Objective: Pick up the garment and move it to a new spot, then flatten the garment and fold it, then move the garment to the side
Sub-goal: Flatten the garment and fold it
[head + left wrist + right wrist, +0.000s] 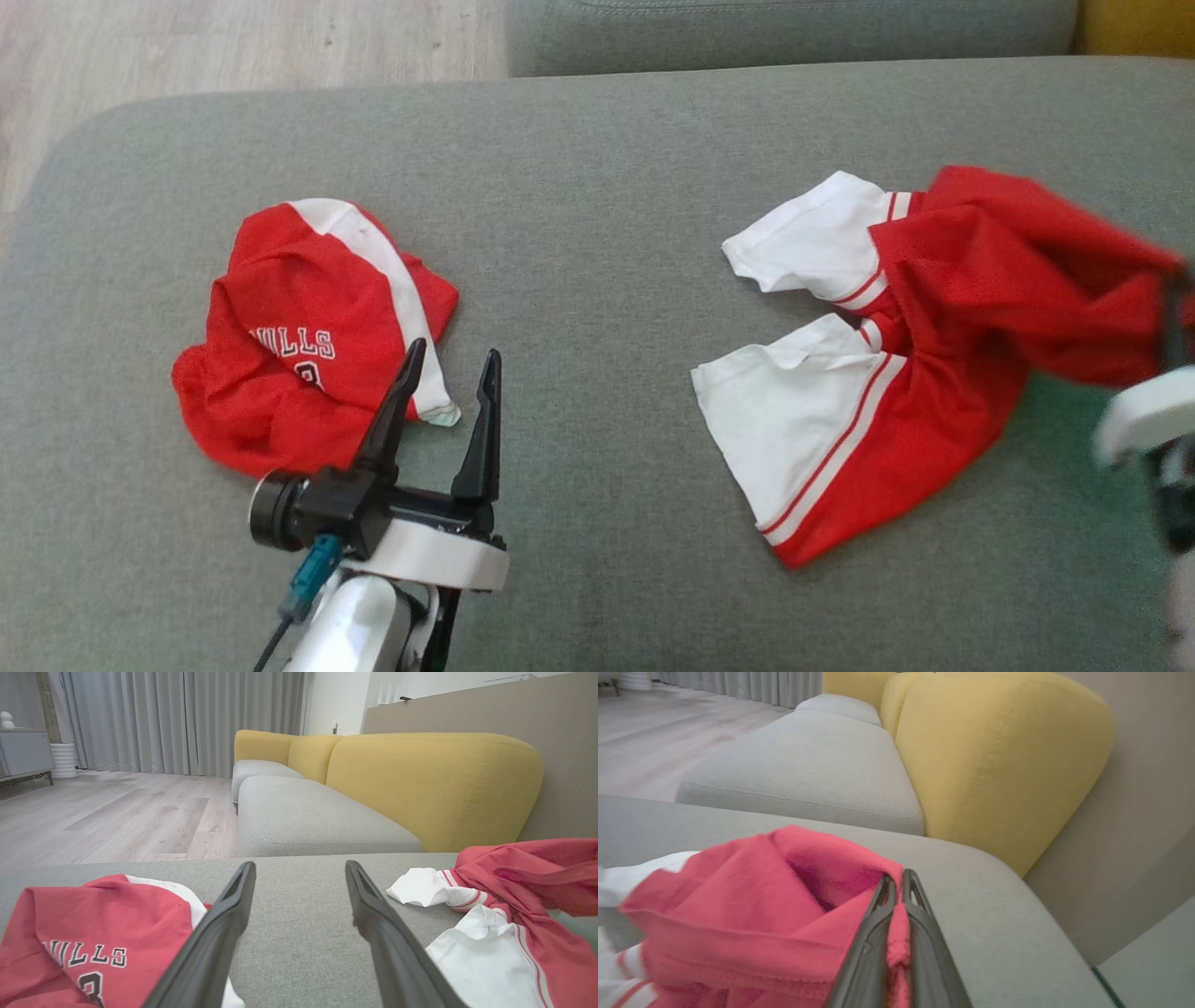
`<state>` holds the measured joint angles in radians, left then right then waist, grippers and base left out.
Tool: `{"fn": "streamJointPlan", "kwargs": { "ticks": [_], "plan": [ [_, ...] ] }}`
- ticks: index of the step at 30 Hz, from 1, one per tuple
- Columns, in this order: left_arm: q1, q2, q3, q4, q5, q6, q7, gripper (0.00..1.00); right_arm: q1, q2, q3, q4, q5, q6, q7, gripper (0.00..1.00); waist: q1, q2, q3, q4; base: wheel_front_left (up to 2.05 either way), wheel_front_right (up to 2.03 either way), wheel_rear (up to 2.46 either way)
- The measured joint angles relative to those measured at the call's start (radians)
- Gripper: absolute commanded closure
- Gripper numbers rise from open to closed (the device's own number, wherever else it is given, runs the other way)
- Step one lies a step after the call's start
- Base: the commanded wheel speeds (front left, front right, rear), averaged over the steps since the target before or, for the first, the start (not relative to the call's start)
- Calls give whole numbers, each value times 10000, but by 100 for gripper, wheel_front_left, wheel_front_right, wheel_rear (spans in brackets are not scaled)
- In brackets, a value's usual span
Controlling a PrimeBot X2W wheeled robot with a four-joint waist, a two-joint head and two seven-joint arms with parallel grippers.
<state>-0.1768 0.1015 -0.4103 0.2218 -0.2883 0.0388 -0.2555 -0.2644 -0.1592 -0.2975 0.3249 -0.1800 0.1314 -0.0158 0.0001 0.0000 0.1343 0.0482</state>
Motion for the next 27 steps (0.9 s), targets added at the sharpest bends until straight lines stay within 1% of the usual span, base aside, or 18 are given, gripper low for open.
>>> {"fn": "streamJointPlan", "kwargs": {
  "ticks": [4, 6, 8, 11, 13, 15, 17, 21, 23, 27],
  "plan": [
    [-9, -153, 201, 50, 10, -132, 0, 0, -357, -982, -245, -92, 79, 0, 763, 100, -1, 0, 81, 131, 0, 0, 0],
    [-10, -190, 272, 79, 92, -184, 0, 0, -460, -1388, -476, 29, -25, 0, 963, 0, -1, 0, 127, 211, 0, 0, 0],
    [-11, -226, 322, 94, 121, -219, 0, 0, -599, -1582, -890, 169, -290, 0, 1083, 0, -1, 0, 165, 283, 0, 0, 0],
    [-13, -307, 437, 150, 173, -307, 0, 0, -917, -1563, -1411, 153, -813, 0, 1026, 0, 0, 0, 198, 356, 0, 0, 0],
    [-18, -336, 522, 180, 242, -318, 0, 0, -1184, -1360, -1670, -13, -1127, 0, 865, 0, 0, 0, 186, 370, 0, 0, 0],
    [-21, -355, 585, 184, 270, -391, 0, 0, -1320, -1039, -1634, -320, -1331, 0, 548, 0, -1, 0, 157, 362, 0, 0, 0],
    [-21, -376, 629, 190, 330, -393, 0, 0, -1338, -541, -1384, -685, -1348, 0, 188, 0, -1, 0, 108, 333, 0, 0, 0],
    [-16, -435, 771, 180, 395, -405, 0, 0, -1064, 545, -290, -1419, -892, 0, -523, 0, -1, 0, -30, 225, 0, 0, 0],
    [-15, -443, 784, 173, 420, -483, 0, 0, -702, 790, 213, -1645, -539, 0, -851, 0, -1, 0, -102, 185, 0, 0, 0],
    [-6, -466, 813, 151, 431, -485, 0, 0, 216, 1016, 1072, -1818, 234, 0, -1396, 0, -1, 0, -199, 124, 0, 0, 0]
  ]
}}
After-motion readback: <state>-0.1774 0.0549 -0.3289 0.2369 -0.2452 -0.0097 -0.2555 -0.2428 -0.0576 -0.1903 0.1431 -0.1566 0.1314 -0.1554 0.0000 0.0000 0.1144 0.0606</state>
